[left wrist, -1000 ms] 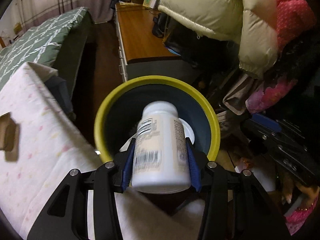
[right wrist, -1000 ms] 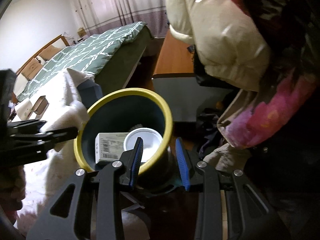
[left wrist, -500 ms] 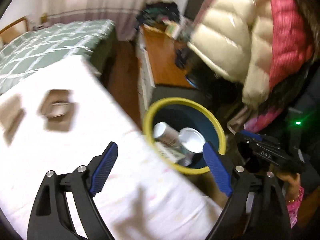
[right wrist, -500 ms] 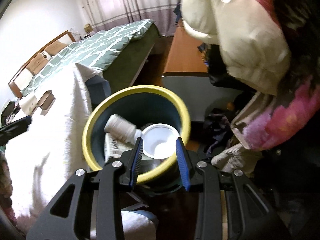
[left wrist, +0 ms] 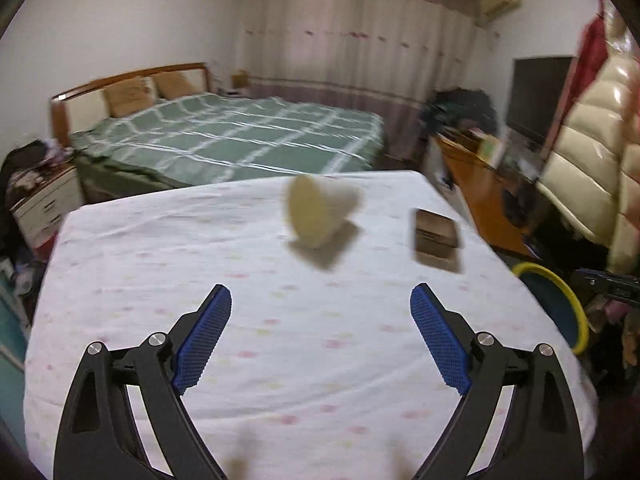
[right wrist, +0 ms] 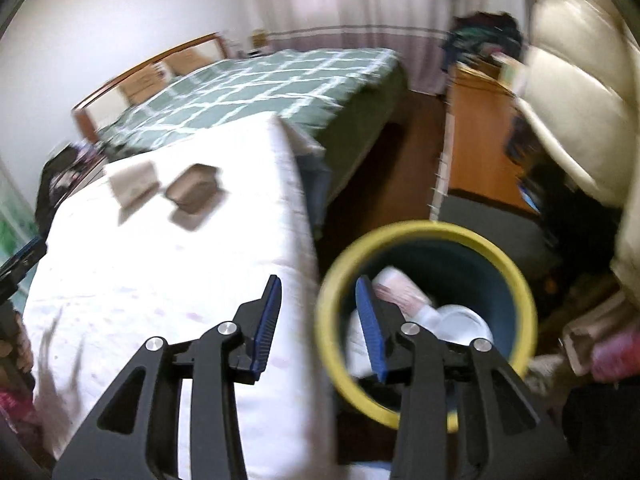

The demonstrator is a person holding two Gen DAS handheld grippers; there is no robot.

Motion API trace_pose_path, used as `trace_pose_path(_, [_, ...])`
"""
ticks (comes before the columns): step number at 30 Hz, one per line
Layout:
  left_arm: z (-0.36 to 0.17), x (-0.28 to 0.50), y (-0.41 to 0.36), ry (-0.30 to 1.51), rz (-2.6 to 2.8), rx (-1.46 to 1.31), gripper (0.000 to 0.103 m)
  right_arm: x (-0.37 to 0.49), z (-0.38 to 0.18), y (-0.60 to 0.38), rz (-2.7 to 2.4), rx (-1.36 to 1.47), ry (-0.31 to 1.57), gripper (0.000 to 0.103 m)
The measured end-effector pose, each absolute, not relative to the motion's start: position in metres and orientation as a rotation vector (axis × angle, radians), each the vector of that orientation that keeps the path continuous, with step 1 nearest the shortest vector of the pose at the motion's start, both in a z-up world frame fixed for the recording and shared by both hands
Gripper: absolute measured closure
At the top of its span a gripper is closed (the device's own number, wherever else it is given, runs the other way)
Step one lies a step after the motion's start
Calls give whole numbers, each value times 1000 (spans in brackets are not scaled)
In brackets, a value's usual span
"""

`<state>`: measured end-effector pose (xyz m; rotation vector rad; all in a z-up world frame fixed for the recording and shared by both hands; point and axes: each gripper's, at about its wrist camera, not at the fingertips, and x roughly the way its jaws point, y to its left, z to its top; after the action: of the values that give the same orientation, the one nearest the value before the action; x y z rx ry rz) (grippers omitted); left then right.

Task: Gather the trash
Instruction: 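Grasp the brown foil tray with the right gripper and lift it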

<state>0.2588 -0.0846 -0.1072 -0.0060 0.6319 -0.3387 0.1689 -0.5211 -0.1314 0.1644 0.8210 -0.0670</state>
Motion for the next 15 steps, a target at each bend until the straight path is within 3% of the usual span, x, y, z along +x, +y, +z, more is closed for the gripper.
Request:
trace_pose_path(3, [-116, 263, -59, 625, -333, -83, 13, 194, -127, -490, -4, 131, 819, 54])
trace_pose_path(7, [-122, 267, -51, 642, -358, -112, 13, 236, -124, -451, 86, 92, 778, 11])
trace_pose_path(8, [-123, 267, -50, 641, -363, -115, 12, 243, -124, -445, 103, 80, 766, 7])
trace_pose_path(15, [-124, 265, -62, 649, -379, -131, 11, 307, -146, -403, 147, -50, 760, 7])
